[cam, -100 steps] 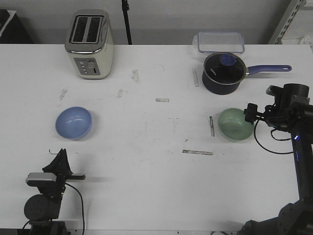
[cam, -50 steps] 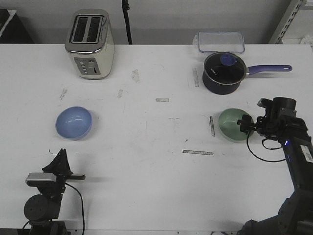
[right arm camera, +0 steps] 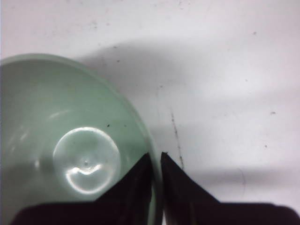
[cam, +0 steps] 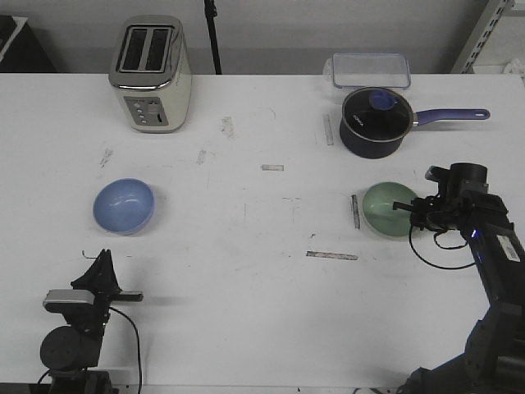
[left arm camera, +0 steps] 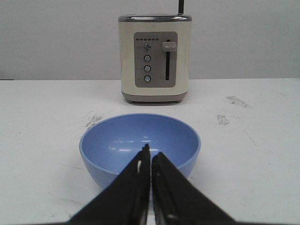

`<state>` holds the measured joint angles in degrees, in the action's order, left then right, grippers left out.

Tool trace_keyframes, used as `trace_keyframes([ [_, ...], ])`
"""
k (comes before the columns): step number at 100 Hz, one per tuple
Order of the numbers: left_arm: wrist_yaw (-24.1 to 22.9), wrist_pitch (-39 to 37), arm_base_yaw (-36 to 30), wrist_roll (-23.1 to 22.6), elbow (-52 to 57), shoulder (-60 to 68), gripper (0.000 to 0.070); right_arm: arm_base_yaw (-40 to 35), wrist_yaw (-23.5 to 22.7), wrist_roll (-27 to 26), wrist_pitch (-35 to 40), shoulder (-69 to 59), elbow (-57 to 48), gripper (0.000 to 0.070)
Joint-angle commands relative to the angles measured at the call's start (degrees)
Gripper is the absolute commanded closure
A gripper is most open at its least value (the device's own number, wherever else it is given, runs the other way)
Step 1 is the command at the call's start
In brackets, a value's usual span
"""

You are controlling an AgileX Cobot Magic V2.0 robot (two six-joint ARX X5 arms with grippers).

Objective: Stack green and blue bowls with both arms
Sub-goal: 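Reach the right gripper forward and grasp the rim of the pale green bowl, then slide the green bowl with the right gripper toward the table center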

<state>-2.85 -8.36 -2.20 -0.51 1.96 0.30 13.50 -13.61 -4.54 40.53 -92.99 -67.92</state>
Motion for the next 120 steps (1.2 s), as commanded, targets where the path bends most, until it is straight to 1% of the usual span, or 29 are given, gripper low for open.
trace_keyframes([
  [1, 0.0, -0.7, 0.0, -0.1, -1.2, -0.1, 0.0698, 0.0, -0.1, -0.4, 0.6, -0.3, -1.9, 0.0694],
  [12, 0.0, -0.7, 0.0, -0.1, -1.2, -0.1, 0.0698, -0.1, -0.2, -0.5, 2.3, 0.4, -4.3, 0.0694],
  [28, 0.0, -0.7, 0.0, -0.1, -1.2, -0.1, 0.0698, -3.0, -0.2, -3.1, 3.2, 2.7, -6.5, 0.0694],
  [42, 0.0, -0.7, 0.0, -0.1, -1.2, -0.1, 0.0697, -8.5, -1.0, -5.1, 3.7, 3.5, -6.5, 0.0694],
  [50, 0.1, -0.7, 0.0, -0.1, -1.2, -0.1, 0.0697, -12.9, -1.8, -5.4, 4.0, 3.5, -6.5, 0.0694],
  [56, 0.0, -0.7, 0.0, -0.1, -1.2, -0.1, 0.0698, -16.5, -1.8, -6.8, 3.9, 3.5, -6.5, 0.0694],
  [78, 0.0, -0.7, 0.0, -0.1, -1.2, -0.1, 0.0697, -29.6, -1.1, -15.0, -1.2, 2.5, -6.3, 0.0694],
  [91, 0.0, -0.7, 0.0, -0.1, -1.2, -0.1, 0.0697, -35.6, -0.6, -19.7, -4.7, 0.7, -6.3, 0.0694],
  [105, 0.0, -0.7, 0.0, -0.1, -1.2, -0.1, 0.0697, -40.7, 1.9, -24.0, -7.7, -2.3, -6.3, 0.0694],
  [120, 0.0, -0.7, 0.0, -0.1, -1.2, -0.1, 0.0698, -42.7, 2.6, -25.4, -8.5, -5.2, -6.3, 0.0694],
])
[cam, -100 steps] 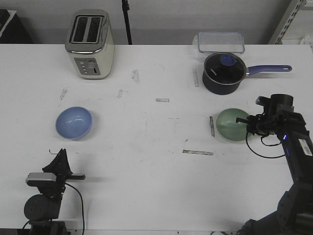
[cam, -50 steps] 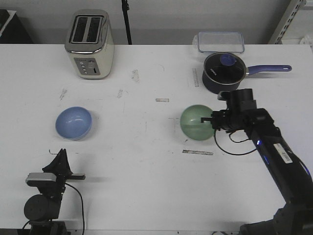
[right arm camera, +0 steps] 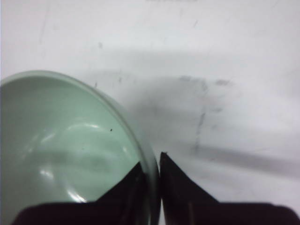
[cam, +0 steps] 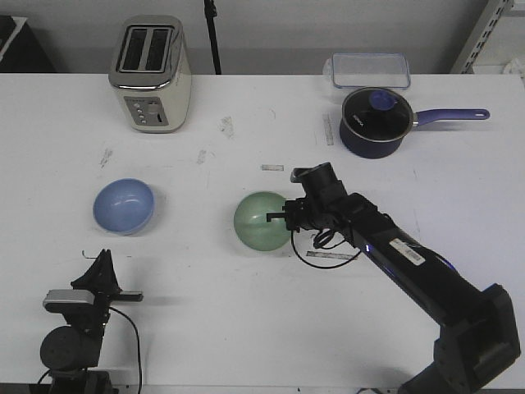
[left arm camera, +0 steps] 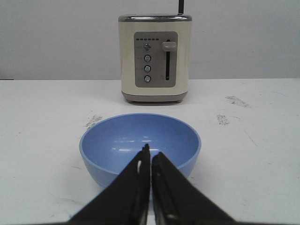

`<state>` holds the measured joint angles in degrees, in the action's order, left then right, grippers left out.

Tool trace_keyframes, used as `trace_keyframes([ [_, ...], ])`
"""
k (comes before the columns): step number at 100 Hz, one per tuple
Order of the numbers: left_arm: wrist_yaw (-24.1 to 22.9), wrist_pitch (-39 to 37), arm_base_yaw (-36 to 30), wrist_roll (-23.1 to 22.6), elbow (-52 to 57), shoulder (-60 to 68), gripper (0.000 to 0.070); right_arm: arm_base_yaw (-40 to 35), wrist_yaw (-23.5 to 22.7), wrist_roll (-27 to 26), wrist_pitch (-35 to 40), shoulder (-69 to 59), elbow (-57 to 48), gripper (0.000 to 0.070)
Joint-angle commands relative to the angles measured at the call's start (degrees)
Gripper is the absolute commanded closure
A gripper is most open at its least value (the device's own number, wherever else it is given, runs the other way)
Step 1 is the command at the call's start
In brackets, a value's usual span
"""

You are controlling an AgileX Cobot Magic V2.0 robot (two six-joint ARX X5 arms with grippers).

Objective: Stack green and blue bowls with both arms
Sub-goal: 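Slide the green bowl with the right gripper toward the table center, then open the right gripper and retract it back to rest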

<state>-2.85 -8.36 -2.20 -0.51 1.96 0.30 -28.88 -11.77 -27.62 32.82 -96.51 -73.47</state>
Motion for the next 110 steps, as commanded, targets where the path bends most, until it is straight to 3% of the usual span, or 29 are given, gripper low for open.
trace_keyframes([
  [1, 0.0, -0.7, 0.0, -0.1, -1.2, -0.1, 0.0697, -0.4, 1.0, -2.4, -0.8, -1.9, -0.7, 0.0694],
  [10, 0.0, -0.7, 0.0, -0.1, -1.2, -0.1, 0.0697, -0.4, 2.9, -2.8, -0.6, -3.0, -0.7, 0.0694],
  [36, 0.0, -0.7, 0.0, -0.1, -1.2, -0.1, 0.0697, -0.4, 2.8, -2.8, -0.2, -3.4, -0.7, 0.0673],
  [51, 0.0, -0.7, 0.0, -0.1, -1.2, -0.1, 0.0698, -0.9, 2.8, -2.8, 0.7, -3.4, -0.7, 0.0470],
  [70, 0.0, -0.7, 0.0, -0.1, -1.2, -0.1, 0.0697, -1.3, 2.9, -2.3, 0.7, -3.3, -0.8, 0.0372],
  [84, 0.0, -0.7, 0.0, -0.1, -1.2, -0.1, 0.0698, -1.4, 5.3, -2.1, 0.6, -1.5, -0.8, 0.0173],
  [110, 0.0, -0.7, 0.0, -0.1, -1.2, -0.1, 0.0697, -0.5, 13.3, 6.0, 0.0, 6.4, -0.7, 0.0163],
])
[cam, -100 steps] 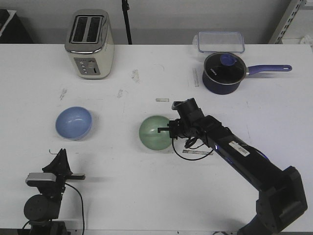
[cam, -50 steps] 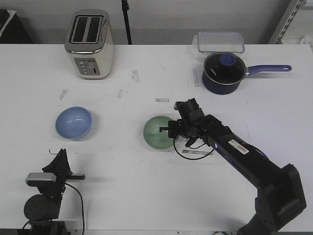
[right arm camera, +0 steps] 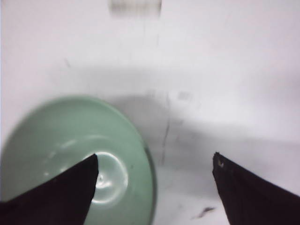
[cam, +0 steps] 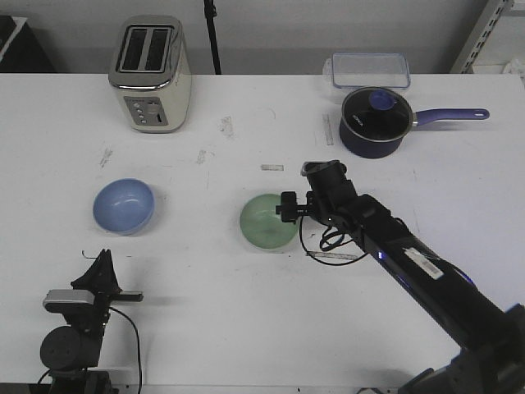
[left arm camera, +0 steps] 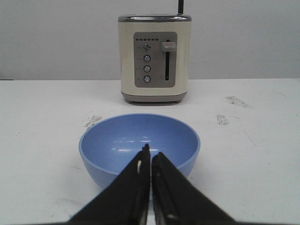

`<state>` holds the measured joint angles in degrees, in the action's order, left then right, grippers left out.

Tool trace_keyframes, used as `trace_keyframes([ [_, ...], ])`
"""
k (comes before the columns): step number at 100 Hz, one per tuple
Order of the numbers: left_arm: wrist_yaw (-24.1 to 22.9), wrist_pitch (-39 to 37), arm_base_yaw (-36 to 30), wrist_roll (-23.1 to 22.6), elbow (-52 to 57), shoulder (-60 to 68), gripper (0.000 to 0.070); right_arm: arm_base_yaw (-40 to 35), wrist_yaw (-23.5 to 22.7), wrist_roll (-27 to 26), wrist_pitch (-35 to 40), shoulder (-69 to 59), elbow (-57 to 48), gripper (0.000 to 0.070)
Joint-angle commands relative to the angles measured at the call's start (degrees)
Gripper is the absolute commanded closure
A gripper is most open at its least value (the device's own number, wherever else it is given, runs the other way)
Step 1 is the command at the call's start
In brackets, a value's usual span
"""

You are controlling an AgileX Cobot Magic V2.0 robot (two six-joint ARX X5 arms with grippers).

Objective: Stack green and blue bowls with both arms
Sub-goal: 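Open the right gripper and retract it back to rest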

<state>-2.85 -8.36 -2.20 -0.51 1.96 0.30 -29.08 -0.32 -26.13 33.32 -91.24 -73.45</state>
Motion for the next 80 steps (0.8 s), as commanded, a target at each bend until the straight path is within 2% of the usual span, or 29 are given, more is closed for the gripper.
trace_keyframes([
  [1, 0.0, -0.7, 0.0, -0.1, -1.2, -0.1, 0.0697, -0.2, 2.2, 5.0, -0.5, 1.5, -0.8, 0.0163],
  [17, 0.0, -0.7, 0.0, -0.1, -1.2, -0.1, 0.0697, 1.2, 8.0, 14.6, -1.9, 7.6, 0.9, 0.0170],
  [27, 0.0, -0.7, 0.0, -0.1, -1.2, -0.1, 0.0697, 3.4, 9.8, 20.7, -5.2, 11.6, 4.2, 0.0187],
  [31, 0.0, -0.7, 0.0, -0.1, -1.2, -0.1, 0.0698, 4.7, 9.8, 23.1, -7.1, 13.3, 6.0, 0.0236],
  [39, 0.0, -0.7, 0.0, -0.1, -1.2, -0.1, 0.0697, 7.0, 9.8, 27.6, -11.1, 16.5, 10.1, 0.0392],
  [47, 0.0, -0.7, 0.0, -0.1, -1.2, -0.1, 0.0697, 9.5, 9.7, 29.7, -15.3, 19.8, 14.7, 0.0511],
  [61, 0.0, -0.7, 0.0, -0.1, -1.2, -0.1, 0.0697, 15.0, 9.3, 30.1, -22.6, 26.3, 23.7, 0.0598],
  [70, 0.0, -0.7, 0.0, -0.1, -1.2, -0.1, 0.0697, 17.7, 9.3, 30.0, -24.9, 30.8, 28.7, 0.0685],
  [80, 0.0, -0.7, 0.0, -0.1, -1.2, -0.1, 0.0698, 19.2, 9.3, 29.4, -25.7, 36.0, 32.8, 0.0690],
])
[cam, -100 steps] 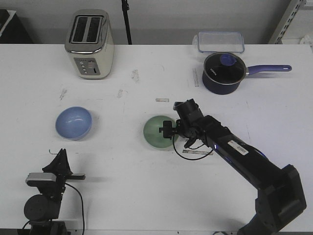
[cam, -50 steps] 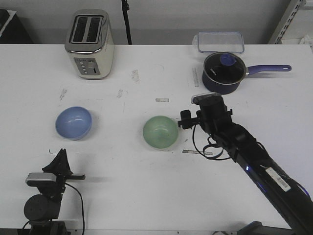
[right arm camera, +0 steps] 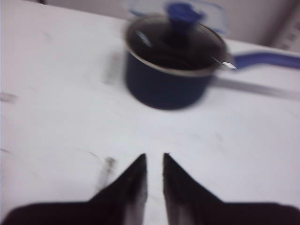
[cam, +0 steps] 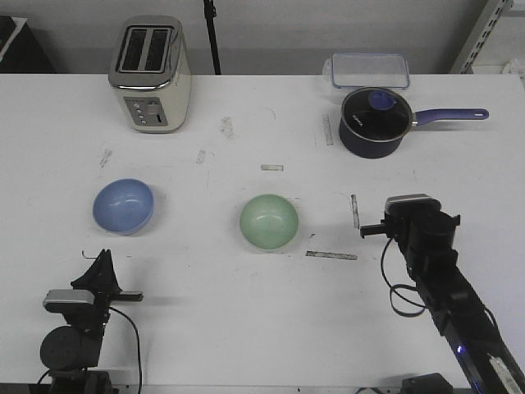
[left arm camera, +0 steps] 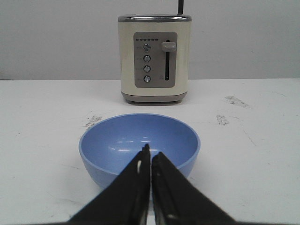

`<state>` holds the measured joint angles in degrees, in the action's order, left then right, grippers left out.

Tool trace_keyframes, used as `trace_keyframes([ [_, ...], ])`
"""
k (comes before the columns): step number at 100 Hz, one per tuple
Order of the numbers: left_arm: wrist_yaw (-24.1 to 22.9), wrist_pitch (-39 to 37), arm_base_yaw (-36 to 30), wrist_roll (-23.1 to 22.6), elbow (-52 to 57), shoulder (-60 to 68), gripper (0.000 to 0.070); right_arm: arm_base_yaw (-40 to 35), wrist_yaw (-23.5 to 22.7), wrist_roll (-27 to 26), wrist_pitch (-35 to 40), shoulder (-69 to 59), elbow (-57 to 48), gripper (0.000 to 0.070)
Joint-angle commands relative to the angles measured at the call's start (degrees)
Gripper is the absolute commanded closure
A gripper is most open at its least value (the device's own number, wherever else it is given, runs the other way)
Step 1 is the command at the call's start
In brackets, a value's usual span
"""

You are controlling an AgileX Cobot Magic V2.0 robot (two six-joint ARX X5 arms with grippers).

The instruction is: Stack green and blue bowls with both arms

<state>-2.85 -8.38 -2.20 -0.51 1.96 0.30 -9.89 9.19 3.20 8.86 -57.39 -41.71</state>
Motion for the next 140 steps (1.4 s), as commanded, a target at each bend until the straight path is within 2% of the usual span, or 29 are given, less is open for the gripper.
trace_keyframes([
  [1, 0.0, -0.7, 0.0, -0.1, -1.2, -0.1, 0.0697, 0.1, -0.2, -0.1, -1.4, 2.6, 1.5, 0.0690],
  [42, 0.0, -0.7, 0.0, -0.1, -1.2, -0.1, 0.0697, 0.9, -0.2, -0.9, -2.4, 26.4, 15.7, 0.0690],
  [78, 0.0, -0.7, 0.0, -0.1, -1.2, -0.1, 0.0697, 0.9, -0.2, -0.8, 3.7, 45.8, 17.0, 0.0690],
  [104, 0.0, -0.7, 0.0, -0.1, -1.2, -0.1, 0.0698, 0.9, -0.2, -0.8, 3.7, 51.7, 17.0, 0.0690],
  [140, 0.0, -0.7, 0.0, -0.1, -1.2, -0.1, 0.0697, 0.9, -0.2, -0.8, 3.7, 52.2, 17.0, 0.0690],
])
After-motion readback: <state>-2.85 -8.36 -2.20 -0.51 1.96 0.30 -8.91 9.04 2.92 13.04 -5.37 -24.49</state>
